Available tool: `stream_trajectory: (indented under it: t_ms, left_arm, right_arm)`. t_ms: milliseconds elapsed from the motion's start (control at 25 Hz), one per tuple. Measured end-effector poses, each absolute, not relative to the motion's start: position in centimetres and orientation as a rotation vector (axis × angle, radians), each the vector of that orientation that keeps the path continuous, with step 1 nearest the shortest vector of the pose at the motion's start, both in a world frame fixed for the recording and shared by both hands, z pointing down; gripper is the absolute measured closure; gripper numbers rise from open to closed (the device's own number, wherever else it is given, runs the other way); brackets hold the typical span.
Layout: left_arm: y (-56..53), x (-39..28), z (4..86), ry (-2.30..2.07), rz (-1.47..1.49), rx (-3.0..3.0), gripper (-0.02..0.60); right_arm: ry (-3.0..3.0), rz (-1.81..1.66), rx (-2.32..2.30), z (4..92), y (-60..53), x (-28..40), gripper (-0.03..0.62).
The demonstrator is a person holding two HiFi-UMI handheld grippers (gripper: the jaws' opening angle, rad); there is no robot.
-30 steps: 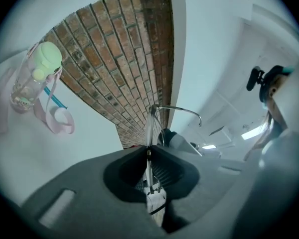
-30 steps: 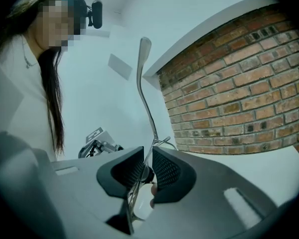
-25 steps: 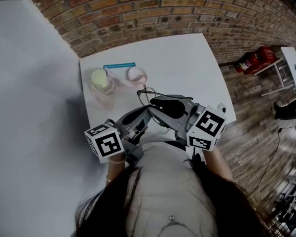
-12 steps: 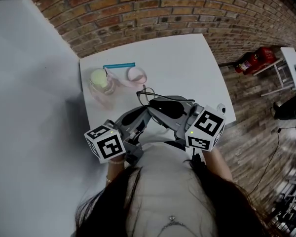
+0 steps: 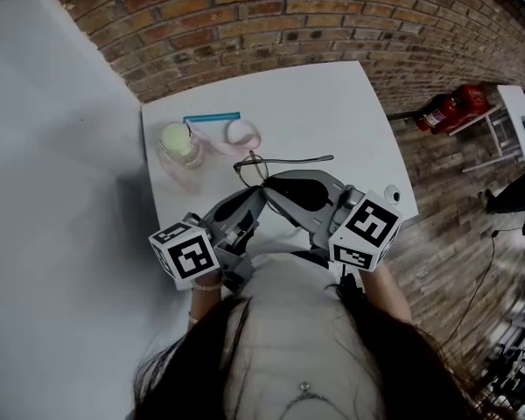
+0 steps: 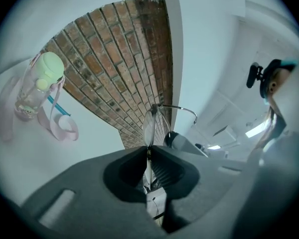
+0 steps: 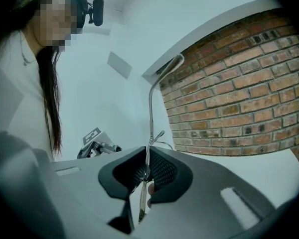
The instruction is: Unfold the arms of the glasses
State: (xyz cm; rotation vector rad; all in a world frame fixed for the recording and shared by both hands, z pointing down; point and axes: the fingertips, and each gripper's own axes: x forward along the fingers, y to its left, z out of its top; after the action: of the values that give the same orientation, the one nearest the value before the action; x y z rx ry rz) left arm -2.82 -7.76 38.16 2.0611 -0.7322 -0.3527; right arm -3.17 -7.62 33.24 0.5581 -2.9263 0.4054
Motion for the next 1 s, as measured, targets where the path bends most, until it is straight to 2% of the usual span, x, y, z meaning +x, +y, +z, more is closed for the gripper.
stream_trajectory:
  t_ms: [1000]
  left_arm:
    - [-8.5, -4.6, 38.4, -0.74, -0.492, 1.931, 0.558]
  right_arm:
    - [-2.99, 0.329, 0.625, 30.9, -8.1, -2.0, 0.568]
